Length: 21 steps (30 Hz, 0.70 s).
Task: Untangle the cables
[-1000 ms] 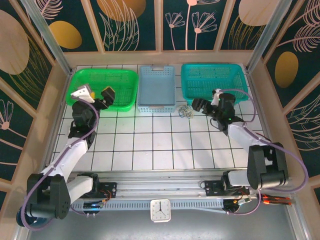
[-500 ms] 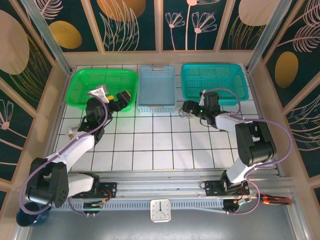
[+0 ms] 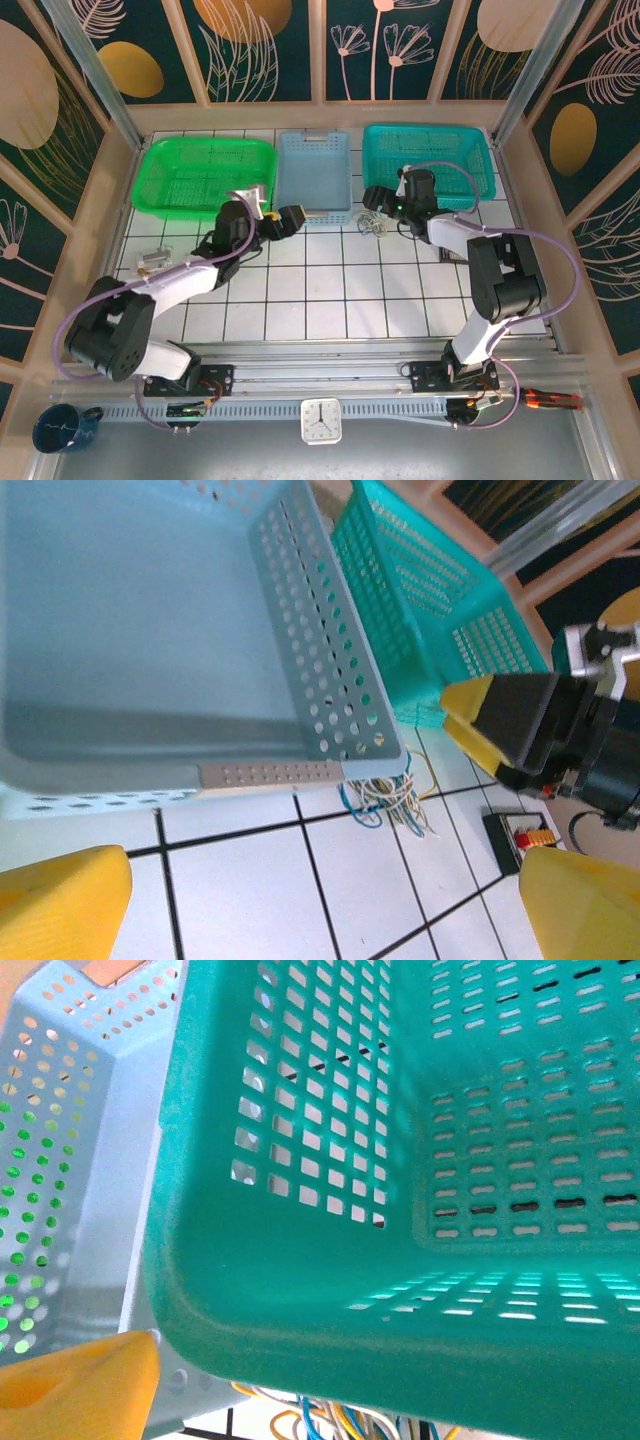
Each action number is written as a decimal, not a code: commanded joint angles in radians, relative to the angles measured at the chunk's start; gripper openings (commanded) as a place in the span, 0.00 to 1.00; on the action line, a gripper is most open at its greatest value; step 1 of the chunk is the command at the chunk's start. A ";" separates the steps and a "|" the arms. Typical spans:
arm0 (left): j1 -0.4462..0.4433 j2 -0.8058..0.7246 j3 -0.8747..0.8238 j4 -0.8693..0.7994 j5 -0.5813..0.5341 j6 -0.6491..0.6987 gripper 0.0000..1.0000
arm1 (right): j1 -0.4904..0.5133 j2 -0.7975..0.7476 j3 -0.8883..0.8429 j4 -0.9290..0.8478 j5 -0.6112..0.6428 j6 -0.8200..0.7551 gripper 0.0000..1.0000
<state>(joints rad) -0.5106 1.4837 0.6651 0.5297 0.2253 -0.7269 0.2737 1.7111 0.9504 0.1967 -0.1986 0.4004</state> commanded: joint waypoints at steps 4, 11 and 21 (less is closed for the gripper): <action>-0.025 0.147 0.103 0.133 0.048 -0.067 0.99 | -0.025 0.040 0.066 -0.022 0.026 -0.020 0.89; -0.038 0.299 0.218 0.163 0.061 -0.080 0.99 | -0.046 0.029 0.078 -0.040 -0.012 -0.029 0.89; -0.039 0.372 0.334 0.121 0.067 -0.037 0.99 | -0.022 -0.090 -0.019 -0.043 -0.068 -0.015 0.88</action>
<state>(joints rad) -0.5438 1.8553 0.9604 0.6544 0.2661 -0.7868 0.2348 1.6791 0.9607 0.1593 -0.2382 0.3920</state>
